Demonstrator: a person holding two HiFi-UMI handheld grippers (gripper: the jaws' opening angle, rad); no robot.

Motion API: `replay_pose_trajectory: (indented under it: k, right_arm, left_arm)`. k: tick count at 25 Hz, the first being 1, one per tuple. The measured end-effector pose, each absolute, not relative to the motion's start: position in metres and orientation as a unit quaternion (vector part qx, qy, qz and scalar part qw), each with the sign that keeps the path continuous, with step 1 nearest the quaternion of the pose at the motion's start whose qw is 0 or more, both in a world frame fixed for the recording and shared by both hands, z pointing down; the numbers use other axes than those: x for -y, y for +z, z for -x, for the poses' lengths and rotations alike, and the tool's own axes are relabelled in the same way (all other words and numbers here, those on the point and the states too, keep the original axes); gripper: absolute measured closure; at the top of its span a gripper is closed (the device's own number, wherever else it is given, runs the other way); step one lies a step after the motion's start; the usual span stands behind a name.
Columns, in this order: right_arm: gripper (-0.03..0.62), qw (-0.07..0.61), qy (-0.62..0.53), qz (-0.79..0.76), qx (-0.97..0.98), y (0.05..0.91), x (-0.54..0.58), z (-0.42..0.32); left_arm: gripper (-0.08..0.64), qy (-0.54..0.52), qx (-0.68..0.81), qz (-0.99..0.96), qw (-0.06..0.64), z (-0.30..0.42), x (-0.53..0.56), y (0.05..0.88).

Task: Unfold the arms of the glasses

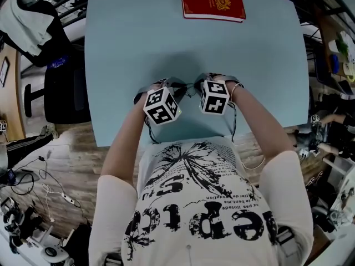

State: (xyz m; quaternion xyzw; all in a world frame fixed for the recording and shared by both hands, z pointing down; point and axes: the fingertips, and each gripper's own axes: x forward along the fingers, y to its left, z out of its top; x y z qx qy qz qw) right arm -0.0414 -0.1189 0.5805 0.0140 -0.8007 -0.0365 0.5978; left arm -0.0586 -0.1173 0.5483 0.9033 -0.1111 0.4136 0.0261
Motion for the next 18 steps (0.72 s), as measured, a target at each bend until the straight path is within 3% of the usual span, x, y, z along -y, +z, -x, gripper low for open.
replay_pose_trajectory:
  k: [18]
  right_arm:
    - [0.568,0.534,-0.093,-0.064,0.838,0.526,0.133,-0.010]
  left_arm:
    - [0.534,0.441,0.158,-0.883,0.037,0.060,0.130,0.546]
